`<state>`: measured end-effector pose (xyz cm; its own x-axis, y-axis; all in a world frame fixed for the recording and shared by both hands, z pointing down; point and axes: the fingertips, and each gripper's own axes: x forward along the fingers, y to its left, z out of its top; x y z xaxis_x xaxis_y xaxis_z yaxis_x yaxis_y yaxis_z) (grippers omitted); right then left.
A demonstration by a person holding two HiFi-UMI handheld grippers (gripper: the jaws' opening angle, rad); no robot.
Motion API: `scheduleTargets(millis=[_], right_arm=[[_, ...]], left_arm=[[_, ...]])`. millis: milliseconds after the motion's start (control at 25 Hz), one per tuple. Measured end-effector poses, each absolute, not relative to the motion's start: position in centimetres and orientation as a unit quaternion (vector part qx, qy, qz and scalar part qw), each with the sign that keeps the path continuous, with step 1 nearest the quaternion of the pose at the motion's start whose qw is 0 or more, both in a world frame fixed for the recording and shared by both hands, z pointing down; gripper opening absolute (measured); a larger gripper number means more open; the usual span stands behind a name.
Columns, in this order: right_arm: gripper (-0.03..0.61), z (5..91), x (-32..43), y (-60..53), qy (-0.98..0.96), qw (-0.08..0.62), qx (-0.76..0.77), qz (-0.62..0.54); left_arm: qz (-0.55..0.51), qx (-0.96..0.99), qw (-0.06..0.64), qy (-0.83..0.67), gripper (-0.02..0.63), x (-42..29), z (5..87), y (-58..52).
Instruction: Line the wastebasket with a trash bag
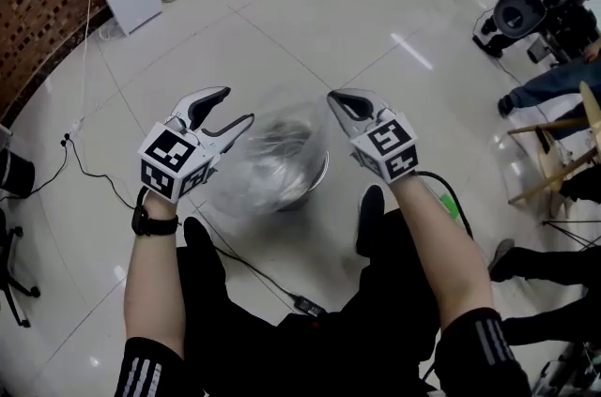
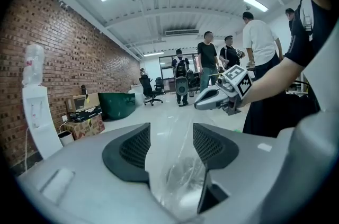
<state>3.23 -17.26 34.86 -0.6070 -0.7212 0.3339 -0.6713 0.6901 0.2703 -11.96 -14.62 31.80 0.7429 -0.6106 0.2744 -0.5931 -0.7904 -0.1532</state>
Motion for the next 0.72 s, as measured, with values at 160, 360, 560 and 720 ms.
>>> scheduleTargets(millis=[160,360,560,720], right_arm=[[0.008,33.4,8.2,-19.4,-0.875,0.212,0.431,-0.059],[0.008,32.0,11.1,-21.3,-0.860,0.203,0.464,-0.070],[0.008,31.3,12.0,-22.6,-0.857,0.172,0.482,-0.063],[0.008,30.7,11.4,-23.4,-0.860,0.153,0.483,-0.065]], left_arm=[[-0.163,-0.936,0.027,0.311,0.249,-9.7,32.4,-15.1],[-0.203,-0.931,-0.003,0.302,0.249,-8.9,35.1,-15.4],[-0.233,-0.931,-0.029,0.280,0.251,-7.8,37.4,-14.9],[-0.255,-0.935,-0.017,0.246,0.238,-6.0,38.3,-14.5]])
